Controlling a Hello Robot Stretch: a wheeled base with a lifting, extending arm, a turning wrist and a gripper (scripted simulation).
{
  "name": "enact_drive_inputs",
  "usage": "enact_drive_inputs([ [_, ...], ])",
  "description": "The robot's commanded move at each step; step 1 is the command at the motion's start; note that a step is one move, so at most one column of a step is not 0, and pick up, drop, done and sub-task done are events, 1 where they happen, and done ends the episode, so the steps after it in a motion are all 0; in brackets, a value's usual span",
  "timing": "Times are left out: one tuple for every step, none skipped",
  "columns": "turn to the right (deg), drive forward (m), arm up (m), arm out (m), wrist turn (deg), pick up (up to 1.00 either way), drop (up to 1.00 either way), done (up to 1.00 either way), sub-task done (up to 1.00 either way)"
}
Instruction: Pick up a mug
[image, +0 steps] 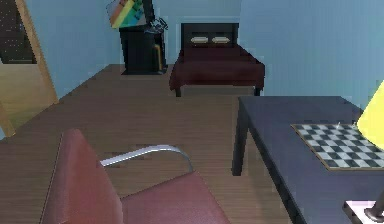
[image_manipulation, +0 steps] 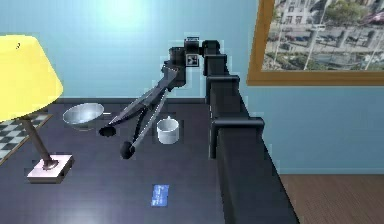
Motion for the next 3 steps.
enact_drive_inputs([
  [0.0, 0.00, 0.00, 0.00, 45.0, 0.00, 0.00, 0.00, 0.00],
  [0.0, 0.00, 0.00, 0.00, 45.0, 0.00, 0.00, 0.00, 0.00],
  [0.0, 0.00, 0.00, 0.00, 27.0, 0.00, 0.00, 0.00, 0.00],
])
